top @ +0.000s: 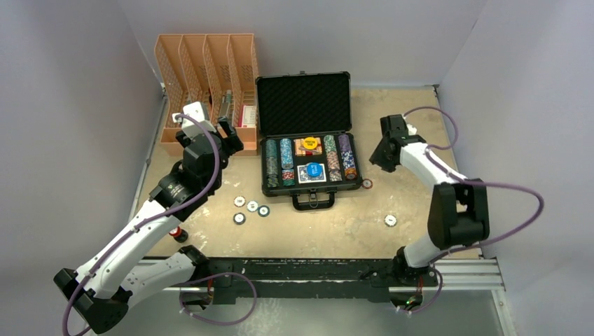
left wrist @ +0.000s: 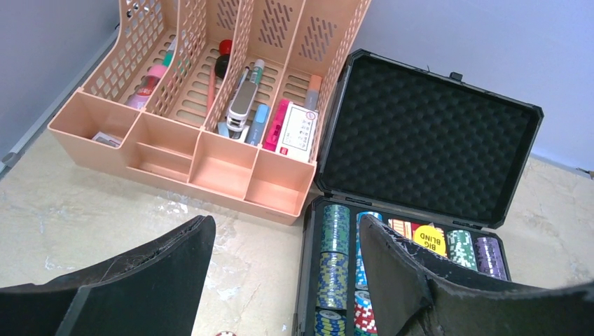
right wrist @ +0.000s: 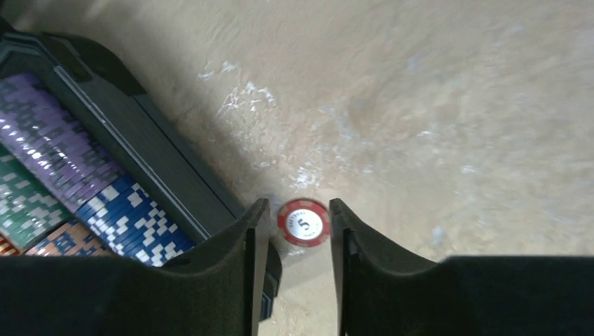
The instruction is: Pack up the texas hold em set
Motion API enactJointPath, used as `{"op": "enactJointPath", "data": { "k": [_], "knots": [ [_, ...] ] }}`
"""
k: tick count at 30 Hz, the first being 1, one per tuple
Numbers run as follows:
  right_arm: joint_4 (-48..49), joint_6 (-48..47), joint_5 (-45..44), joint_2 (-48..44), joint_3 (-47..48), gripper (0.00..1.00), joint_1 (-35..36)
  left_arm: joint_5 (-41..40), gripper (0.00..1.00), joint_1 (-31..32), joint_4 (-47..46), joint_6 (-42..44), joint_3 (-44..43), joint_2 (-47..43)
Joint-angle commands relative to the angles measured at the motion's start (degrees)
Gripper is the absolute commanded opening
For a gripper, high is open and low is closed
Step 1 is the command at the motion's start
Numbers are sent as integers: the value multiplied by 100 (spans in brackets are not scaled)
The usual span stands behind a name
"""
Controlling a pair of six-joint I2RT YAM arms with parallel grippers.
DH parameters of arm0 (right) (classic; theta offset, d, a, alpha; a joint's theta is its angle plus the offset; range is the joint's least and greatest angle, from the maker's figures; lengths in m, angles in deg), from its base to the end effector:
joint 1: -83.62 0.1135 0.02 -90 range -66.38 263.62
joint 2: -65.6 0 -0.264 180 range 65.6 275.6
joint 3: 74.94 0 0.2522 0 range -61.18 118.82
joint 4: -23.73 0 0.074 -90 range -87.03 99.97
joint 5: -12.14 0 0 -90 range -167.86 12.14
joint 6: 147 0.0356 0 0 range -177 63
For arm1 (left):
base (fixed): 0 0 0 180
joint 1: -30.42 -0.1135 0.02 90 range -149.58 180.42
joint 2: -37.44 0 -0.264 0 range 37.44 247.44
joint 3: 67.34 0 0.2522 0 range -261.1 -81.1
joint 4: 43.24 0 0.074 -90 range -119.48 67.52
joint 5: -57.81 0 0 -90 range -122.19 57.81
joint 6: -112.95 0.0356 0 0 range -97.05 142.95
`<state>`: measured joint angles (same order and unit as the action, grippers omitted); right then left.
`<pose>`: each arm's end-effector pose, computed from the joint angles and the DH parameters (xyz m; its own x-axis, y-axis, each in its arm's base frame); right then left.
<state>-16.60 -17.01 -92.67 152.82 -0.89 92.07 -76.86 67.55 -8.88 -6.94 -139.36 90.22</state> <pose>0.3151 0.0376 0.2326 -0.6038 0.5384 -0.5878 0.5174 0.8257 0.2248 0.1700 -0.0973 0.3809 -0.1246 -0.3502 -0.9284 -0.2006 0.9252 -0.3221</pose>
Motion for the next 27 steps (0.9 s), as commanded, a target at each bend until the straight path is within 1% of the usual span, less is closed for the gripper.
{"op": "enactJointPath", "data": {
  "k": [1, 2, 4, 10, 13, 19, 24, 27],
  "knots": [
    [542, -477, 802, 494, 59, 31, 25, 33, 75, -45, -215, -96, -40, -103],
    [599, -505, 872, 586, 55, 26, 25, 21, 75, -45, -216, -96, -37, -105],
    [659, -564, 899, 745, 72, 20, 25, 6, 75, -47, -213, -88, -41, -100],
    [888, -759, 1199, 1222, 24, 19, 25, 28, 75, -48, -210, -87, -56, -64],
    [846, -768, 1242, 1305, -33, 18, 25, 0, 75, -48, -213, -71, -58, -69],
    [686, -675, 931, 1297, -393, 19, 33, -16, 75, -58, -207, -61, -65, -61],
    [404, -470, 826, 824, -896, 18, 58, -75, 75, -58, -200, -52, -46, -106],
    [138, -383, 704, 533, -1002, 18, 101, -70, 75, -65, -213, -52, -47, -112]
  ]
}}
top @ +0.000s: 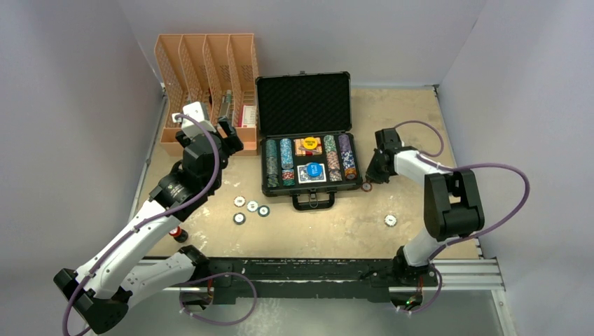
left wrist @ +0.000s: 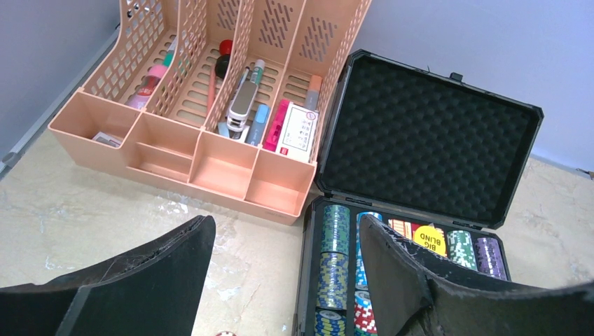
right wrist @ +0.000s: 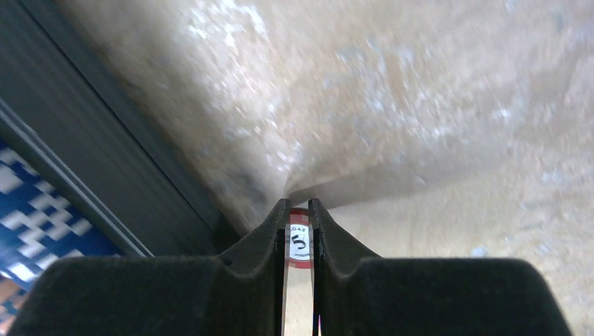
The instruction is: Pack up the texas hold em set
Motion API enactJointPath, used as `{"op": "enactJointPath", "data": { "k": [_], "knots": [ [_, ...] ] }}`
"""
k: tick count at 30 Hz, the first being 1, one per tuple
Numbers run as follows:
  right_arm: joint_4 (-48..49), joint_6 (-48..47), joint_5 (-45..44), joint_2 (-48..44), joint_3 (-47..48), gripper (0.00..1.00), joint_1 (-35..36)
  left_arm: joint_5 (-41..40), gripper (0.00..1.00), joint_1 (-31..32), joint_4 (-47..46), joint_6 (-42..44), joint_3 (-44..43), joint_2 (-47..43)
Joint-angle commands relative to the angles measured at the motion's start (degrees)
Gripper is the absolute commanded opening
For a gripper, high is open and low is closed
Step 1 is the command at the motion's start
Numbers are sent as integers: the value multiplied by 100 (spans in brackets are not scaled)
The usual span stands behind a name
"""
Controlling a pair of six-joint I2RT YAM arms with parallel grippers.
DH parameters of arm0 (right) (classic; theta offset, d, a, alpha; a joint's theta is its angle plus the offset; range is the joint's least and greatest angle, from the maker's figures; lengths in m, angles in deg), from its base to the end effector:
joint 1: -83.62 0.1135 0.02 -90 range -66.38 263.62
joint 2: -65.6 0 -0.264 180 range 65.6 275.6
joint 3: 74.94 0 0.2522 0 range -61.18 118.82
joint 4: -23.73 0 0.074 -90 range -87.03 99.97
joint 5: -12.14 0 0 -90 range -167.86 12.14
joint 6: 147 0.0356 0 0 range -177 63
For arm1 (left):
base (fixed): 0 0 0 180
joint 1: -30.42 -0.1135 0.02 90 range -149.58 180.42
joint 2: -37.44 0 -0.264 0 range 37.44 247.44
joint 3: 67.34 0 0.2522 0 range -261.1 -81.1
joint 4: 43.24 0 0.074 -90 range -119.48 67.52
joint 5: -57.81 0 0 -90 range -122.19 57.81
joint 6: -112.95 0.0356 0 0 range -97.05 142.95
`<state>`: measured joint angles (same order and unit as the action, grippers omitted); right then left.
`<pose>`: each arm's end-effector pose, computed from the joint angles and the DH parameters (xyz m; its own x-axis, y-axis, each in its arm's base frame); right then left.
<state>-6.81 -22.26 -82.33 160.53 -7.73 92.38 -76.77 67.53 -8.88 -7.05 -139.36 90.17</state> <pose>0.3202 0.0465 0.1661 -0.7541 0.4586 -0.4701 0.3875 0.8886 0.2453 0.1699 -0.0972 0.3811 -0.1242 -0.3526 -0.9275 -0.1996 0.9245 -0.3248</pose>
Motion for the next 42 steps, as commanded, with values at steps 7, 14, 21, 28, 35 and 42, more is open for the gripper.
{"op": "enactJointPath", "data": {
  "k": [7, 14, 21, 28, 35, 42],
  "knots": [
    [-1128, 81, -287, -524, -432, 22, 194, -59, 75, -77, -204, -41, -42, -111],
    [-1277, 77, -496, -511, -326, 38, 450, -58, 75, -72, -194, -58, -36, -143],
    [-1559, 269, -835, -407, -191, 53, 927, -55, 75, -108, -232, -61, -20, -217],
    [-1689, 397, -943, -426, -300, 52, 970, -73, 75, -113, -215, -49, -13, -252],
    [-1495, 393, -560, -380, -423, 50, 974, -69, 75, -123, -206, -38, -13, -249],
    [-1475, 402, -451, -494, -521, 53, 979, -51, 75, -117, -220, -48, -11, -216]
  ]
}}
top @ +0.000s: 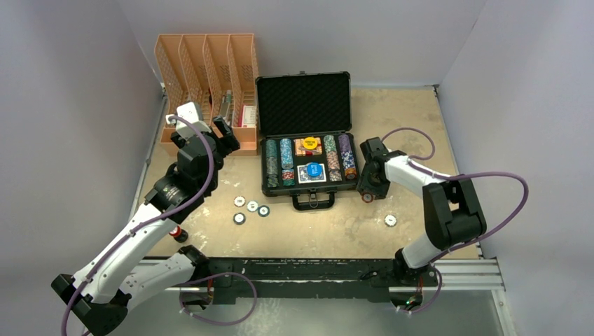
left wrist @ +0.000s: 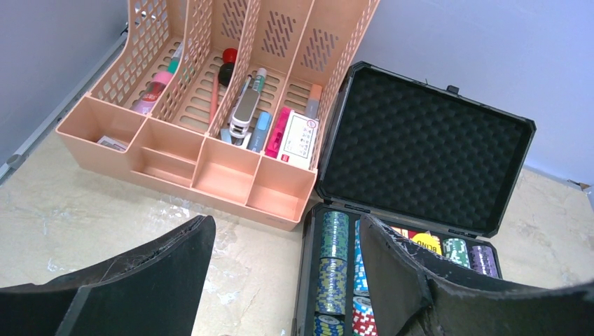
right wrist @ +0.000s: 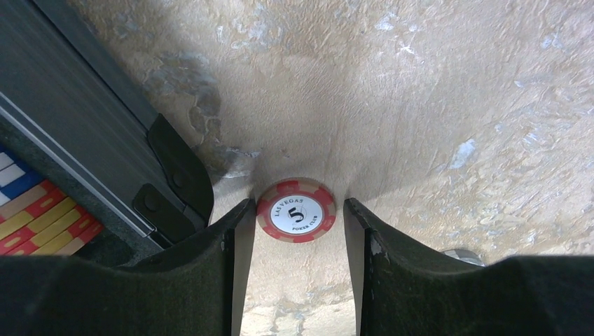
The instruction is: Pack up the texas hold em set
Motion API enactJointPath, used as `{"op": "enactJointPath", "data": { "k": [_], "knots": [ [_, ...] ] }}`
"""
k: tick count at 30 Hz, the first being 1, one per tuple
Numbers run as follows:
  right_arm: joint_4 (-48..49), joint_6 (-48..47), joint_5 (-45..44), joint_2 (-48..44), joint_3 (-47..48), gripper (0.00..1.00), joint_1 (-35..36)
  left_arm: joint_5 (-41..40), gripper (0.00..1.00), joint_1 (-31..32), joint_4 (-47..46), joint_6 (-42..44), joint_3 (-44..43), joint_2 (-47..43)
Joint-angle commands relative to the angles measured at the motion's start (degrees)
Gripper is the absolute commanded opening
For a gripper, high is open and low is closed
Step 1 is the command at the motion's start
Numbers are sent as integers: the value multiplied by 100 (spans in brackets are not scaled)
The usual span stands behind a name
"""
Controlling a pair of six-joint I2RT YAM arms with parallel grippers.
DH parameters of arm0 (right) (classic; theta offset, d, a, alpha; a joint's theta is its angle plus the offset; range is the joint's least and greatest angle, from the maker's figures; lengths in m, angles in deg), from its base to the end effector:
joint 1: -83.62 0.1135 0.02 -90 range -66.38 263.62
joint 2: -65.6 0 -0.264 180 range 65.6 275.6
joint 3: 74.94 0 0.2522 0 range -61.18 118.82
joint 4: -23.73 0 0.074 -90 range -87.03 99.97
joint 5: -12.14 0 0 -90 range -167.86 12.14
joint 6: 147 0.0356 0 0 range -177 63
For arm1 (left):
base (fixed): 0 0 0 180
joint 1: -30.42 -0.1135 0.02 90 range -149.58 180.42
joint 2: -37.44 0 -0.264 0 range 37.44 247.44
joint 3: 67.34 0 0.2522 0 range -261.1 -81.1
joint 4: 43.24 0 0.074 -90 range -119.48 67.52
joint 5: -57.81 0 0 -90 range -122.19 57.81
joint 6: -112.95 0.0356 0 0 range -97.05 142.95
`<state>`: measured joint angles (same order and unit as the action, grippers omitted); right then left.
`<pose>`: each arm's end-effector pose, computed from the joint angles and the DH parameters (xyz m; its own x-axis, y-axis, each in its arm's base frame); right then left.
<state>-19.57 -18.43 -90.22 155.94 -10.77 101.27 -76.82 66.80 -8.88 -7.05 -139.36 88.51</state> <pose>0.2749 0.0795 0.1644 -0.8378 0.3725 -0.3992 0.3808 0.9226 0.0619 0.1648 -0.0903 0.3860 -0.0977 -0.3700 -0.9239 -0.2043 0.9160 -0.3453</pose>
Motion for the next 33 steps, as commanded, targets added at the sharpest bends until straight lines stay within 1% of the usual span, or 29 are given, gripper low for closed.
{"op": "enactJointPath", "data": {
  "k": [1, 5, 10, 13, 15, 18, 20, 23, 26, 30, 33],
  "knots": [
    [-156, 19, 385, -54, -254, 52, 90, -39, 75, -48, -217, -50, -14, -37],
    [4, 40, 503, -36, -346, 47, 90, -46, 75, -49, -214, -53, -4, -37],
    [175, 151, 497, -103, -412, 37, 90, -38, 75, -44, -213, -57, -2, 2],
    [122, 267, 374, -314, -414, 35, 90, 88, 75, -45, -235, -31, 1, 26],
    [-75, 451, 306, -510, -369, 36, 90, 827, 75, -43, -391, 152, 28, 59],
    [-302, 563, 285, -883, -323, 36, 90, 2404, 76, -44, -852, 164, 203, 139],
    [-382, 593, 268, -1081, -308, 36, 87, 3315, 77, -43, -1121, 37, 285, 287],
    [-417, 635, 355, -1253, -315, 36, 90, 4266, 77, -29, -1545, -401, 459, 589],
    [-328, 667, 447, -1406, -380, 36, 90, 4850, 77, 95, -2228, -998, 792, 965],
    [-133, 610, 709, -1678, -436, 36, 90, 4763, 76, 626, -2757, -1485, 1080, 1544],
    [180, 796, 1041, -2015, -727, 36, 90, 4810, 76, 893, -3115, -1786, 1139, 2079]
  ]
}}
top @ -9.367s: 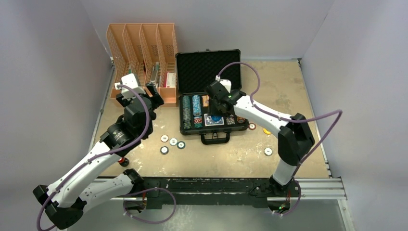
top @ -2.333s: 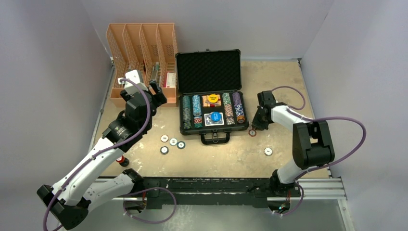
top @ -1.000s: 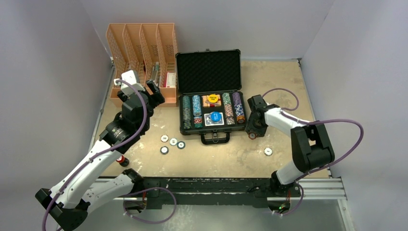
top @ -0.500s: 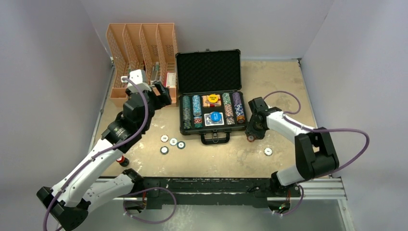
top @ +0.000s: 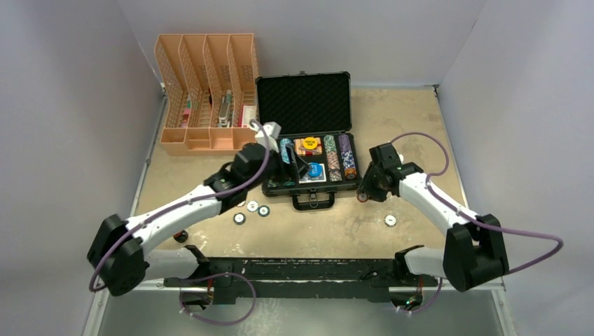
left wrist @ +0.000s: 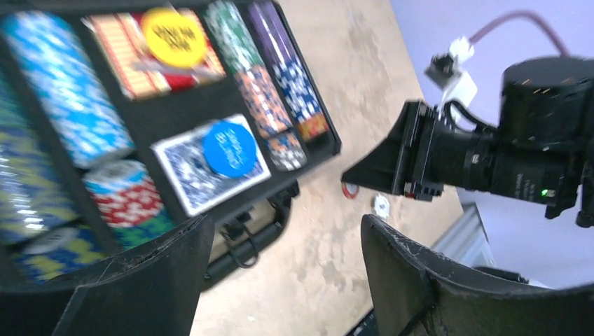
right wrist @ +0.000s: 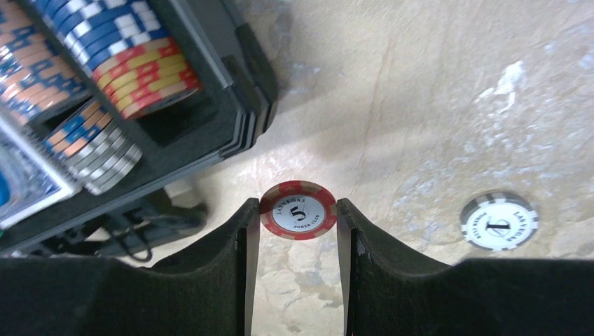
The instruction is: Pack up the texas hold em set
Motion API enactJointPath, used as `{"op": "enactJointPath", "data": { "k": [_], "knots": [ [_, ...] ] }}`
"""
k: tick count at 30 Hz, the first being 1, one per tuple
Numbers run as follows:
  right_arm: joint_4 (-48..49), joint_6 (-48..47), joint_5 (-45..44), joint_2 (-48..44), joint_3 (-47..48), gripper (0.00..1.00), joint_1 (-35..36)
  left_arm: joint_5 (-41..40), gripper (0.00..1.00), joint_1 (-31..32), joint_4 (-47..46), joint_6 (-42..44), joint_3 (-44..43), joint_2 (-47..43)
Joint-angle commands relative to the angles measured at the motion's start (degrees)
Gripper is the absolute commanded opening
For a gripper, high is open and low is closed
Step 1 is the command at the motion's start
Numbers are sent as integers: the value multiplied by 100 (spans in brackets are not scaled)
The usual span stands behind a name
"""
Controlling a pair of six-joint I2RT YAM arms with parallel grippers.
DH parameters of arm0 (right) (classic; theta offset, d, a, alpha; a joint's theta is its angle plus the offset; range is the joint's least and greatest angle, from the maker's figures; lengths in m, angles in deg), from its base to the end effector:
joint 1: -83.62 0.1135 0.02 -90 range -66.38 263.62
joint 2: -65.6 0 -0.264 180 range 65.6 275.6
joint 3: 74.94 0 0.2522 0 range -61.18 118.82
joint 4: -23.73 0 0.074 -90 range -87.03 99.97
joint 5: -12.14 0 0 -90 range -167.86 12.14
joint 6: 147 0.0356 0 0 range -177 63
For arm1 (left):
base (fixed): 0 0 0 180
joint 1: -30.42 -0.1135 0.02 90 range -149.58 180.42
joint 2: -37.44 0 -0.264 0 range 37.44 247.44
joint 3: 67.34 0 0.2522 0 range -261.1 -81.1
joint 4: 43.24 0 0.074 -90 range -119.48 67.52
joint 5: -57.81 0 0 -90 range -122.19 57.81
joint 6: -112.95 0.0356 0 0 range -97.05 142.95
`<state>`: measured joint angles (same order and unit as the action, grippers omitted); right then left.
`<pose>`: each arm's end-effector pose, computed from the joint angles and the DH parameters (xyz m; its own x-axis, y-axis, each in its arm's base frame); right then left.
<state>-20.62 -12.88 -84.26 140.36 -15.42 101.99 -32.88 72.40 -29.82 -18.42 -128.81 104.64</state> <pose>0.2378 0.0748 0.2076 -0.7683 0.4738 -0.4303 0.3834 0.8790 0.2834 0.2026 -0.1817 0.2957 -0.6195 -0.3316 -0.7115 0.3344 0.7086 -0.6214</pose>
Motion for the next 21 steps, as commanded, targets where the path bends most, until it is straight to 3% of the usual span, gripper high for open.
{"op": "enactJointPath", "data": {
  "k": [1, 5, 8, 17, 21],
  "knots": [
    [390, 320, 547, -575, -366, 36, 17, 500, 76, 390, -1199, -733, 100, 636],
    [744, 547, 840, -1015, -605, 36, 15, 731, 76, 626, -1801, -902, 69, 1289],
    [987, 640, 1084, -1165, -589, 36, 17, 965, 69, 914, -1937, -723, -163, 1818],
    [1602, 991, 1624, -1371, -376, 35, 17, 792, 63, 1265, -2982, -904, -178, 2698],
    [1687, 997, 1765, -1354, -408, 35, 17, 562, 54, 1279, -2988, -1144, -320, 2908]
  ]
}}
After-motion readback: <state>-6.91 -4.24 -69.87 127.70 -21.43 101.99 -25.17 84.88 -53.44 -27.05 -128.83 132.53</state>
